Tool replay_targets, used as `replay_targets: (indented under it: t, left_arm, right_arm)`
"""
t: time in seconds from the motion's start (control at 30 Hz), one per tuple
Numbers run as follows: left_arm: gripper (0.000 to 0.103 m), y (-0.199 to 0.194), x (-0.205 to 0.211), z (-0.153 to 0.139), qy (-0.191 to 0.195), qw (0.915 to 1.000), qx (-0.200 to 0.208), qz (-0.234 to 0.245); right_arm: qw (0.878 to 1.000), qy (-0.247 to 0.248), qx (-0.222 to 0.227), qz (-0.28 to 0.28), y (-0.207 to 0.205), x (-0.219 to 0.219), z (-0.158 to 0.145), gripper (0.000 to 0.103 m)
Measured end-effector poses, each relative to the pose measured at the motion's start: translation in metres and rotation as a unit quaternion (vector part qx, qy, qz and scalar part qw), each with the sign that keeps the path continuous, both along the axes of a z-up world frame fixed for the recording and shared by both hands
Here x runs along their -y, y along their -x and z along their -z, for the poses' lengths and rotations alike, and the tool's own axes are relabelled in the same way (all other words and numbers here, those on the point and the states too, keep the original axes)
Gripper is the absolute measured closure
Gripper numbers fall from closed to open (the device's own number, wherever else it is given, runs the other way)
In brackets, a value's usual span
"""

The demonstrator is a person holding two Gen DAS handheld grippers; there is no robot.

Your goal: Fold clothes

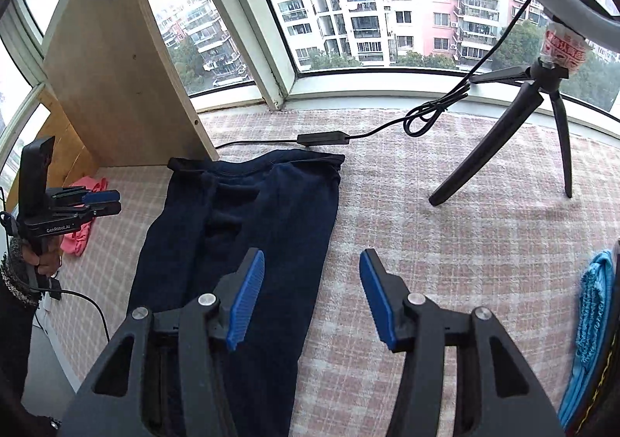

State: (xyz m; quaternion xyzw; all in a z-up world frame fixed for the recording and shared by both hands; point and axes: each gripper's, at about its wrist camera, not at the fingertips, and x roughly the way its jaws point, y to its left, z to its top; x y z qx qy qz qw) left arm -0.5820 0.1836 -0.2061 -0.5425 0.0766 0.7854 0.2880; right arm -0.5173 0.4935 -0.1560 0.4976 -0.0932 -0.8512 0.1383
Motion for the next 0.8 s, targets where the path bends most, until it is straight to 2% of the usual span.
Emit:
replay_targets:
  t: [0.1,0.23,0.4,0.63,0.7,0.77,0.8]
  left_arm:
    - [0.074,0.031,-0.009,0.025,0.005,0.9998,0.021,-0.002]
    - [0.072,0.05,-0.026,0.048,0.008,0.9994,0.034,0.004]
    - [0.065,0.054,-0.045,0.058,0.008,0.9994,0.026,0.02]
    - [0.06,0.056,-0.061,0.062,0.015,0.9994,0.018,0.027]
    - [0.062,0.054,-0.062,0.062,0.011,0.9995,0.013,0.025]
    - [0.074,0.052,-0.063,0.062,0.011,0.9996,0.004,0.027]
    - [0.087,0.05,-0.064,0.061,0.01,0.9995,0.001,0.03]
  right_arm:
    - [1.0,0.003,0.031,-0.003,0.043,0.003,0.036,0.052]
    - [0.999,-0.006,0.037,-0.014,0.086,0.008,0.06,0.052]
    - [0.998,-0.004,0.038,-0.049,0.118,0.024,0.076,0.052]
    - [0.997,-0.012,0.022,-0.079,0.137,0.045,0.075,0.047]
    - [0.996,-0.02,0.014,-0.086,0.137,0.051,0.075,0.047]
    - [0.996,-0.018,0.015,-0.092,0.137,0.054,0.075,0.057]
    - [0.995,-0.013,0.018,-0.094,0.137,0.054,0.076,0.077]
